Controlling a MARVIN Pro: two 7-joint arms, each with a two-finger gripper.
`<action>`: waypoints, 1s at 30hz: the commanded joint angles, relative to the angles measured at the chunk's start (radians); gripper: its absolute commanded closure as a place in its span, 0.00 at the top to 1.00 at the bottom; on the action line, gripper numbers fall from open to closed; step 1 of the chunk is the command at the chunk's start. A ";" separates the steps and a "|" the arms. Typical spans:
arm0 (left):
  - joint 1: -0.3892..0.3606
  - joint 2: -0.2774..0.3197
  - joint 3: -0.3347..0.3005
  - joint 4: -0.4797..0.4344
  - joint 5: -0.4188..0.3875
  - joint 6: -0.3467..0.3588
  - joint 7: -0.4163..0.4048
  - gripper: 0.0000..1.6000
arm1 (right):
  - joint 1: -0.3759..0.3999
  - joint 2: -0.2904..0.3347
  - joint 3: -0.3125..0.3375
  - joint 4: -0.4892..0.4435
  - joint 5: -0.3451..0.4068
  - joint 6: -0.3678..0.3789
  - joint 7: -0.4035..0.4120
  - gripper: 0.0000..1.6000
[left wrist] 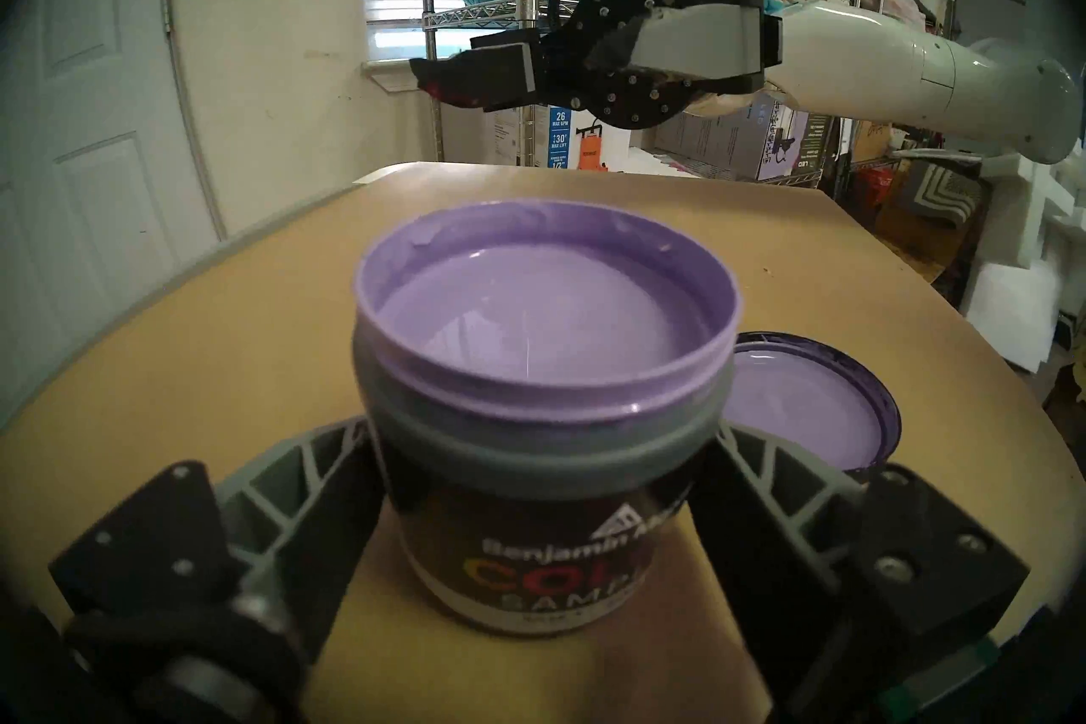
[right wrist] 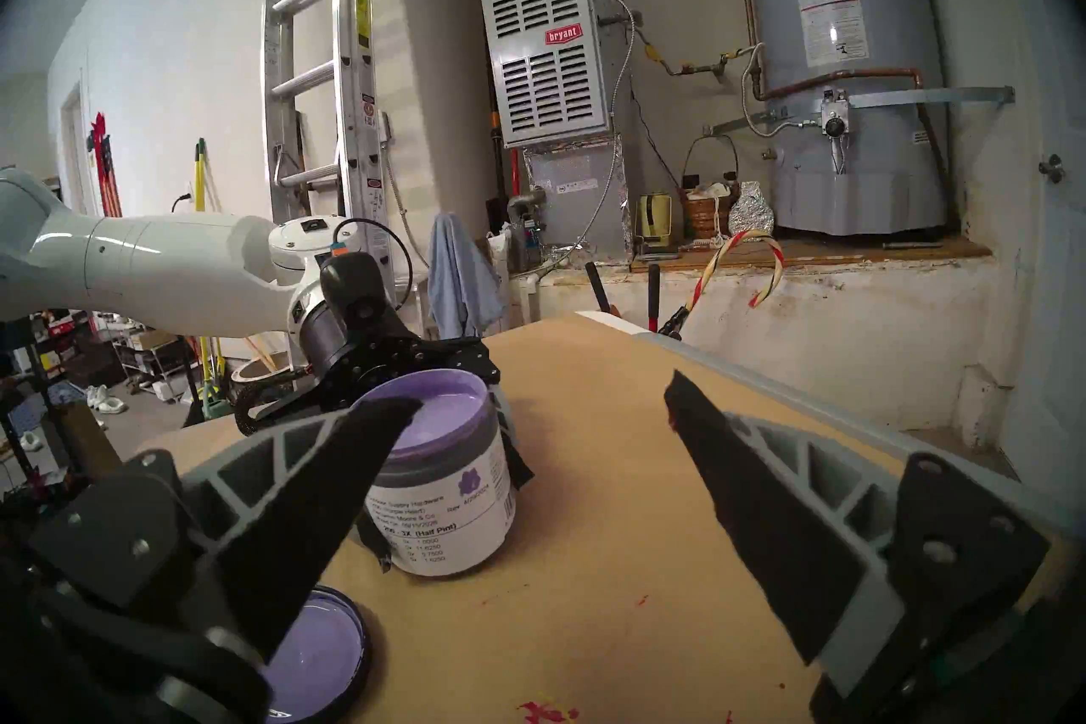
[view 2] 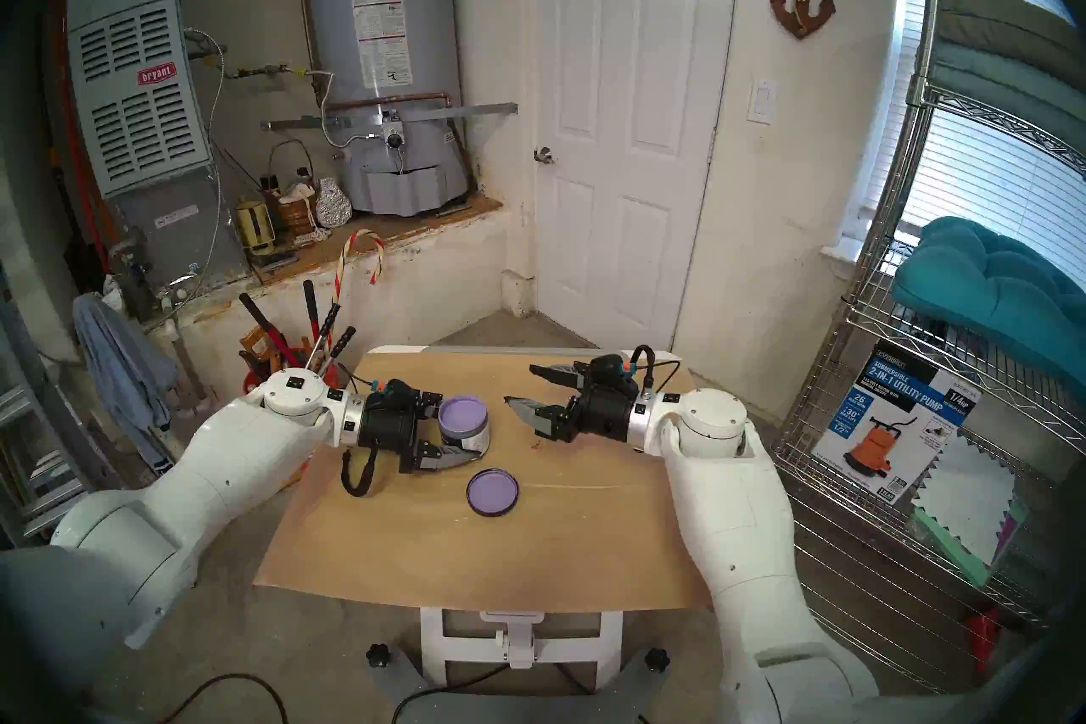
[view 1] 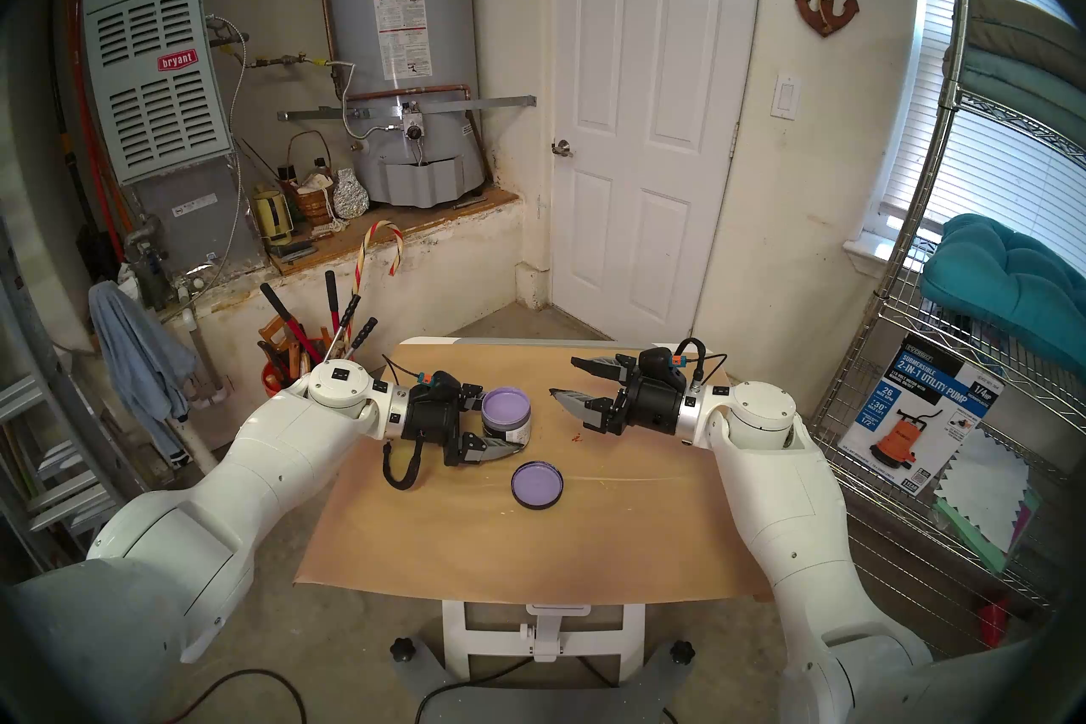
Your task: Open paint jar
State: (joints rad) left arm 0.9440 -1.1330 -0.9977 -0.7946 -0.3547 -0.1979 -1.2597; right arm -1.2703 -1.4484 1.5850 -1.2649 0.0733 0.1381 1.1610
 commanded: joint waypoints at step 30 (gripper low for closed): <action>-0.002 -0.006 -0.053 -0.041 -0.044 -0.009 -0.024 1.00 | 0.020 -0.006 0.005 -0.009 0.002 -0.005 -0.007 1.00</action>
State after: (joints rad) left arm 0.9526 -1.1438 -1.0354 -0.8067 -0.3817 -0.2169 -1.2812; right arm -1.2690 -1.4490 1.5888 -1.2600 0.0705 0.1346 1.1534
